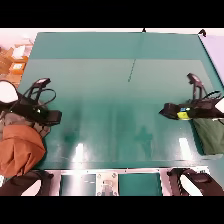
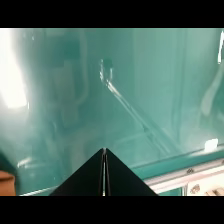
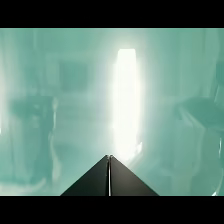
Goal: Fold the shirts.
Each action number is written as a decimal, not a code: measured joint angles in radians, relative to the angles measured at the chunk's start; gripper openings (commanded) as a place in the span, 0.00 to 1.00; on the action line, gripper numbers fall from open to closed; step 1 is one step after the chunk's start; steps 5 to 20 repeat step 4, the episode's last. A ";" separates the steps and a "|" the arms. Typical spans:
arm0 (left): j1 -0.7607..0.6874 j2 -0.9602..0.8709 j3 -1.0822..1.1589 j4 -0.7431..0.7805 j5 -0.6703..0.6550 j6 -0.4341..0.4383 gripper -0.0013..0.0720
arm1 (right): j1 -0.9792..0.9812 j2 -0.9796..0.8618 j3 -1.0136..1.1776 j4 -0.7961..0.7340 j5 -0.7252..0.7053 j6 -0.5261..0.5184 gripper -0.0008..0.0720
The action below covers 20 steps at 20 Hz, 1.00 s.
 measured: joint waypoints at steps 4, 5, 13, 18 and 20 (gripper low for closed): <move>0.000 0.029 -0.037 -0.005 0.017 -0.005 0.05 | 0.077 0.011 -0.021 0.003 0.007 0.006 0.03; 0.000 0.029 -0.037 -0.005 0.017 -0.005 0.05 | 0.077 0.011 -0.021 0.003 0.007 0.006 0.03; 0.000 0.029 -0.037 -0.005 0.017 -0.005 0.05 | 0.077 0.011 -0.021 0.003 0.007 0.006 0.03; 0.000 0.029 -0.037 -0.005 0.017 -0.005 0.05 | 0.077 0.011 -0.021 0.003 0.007 0.006 0.03; 0.000 0.029 -0.037 -0.005 0.017 -0.005 0.05 | 0.077 0.011 -0.021 0.003 0.007 0.006 0.03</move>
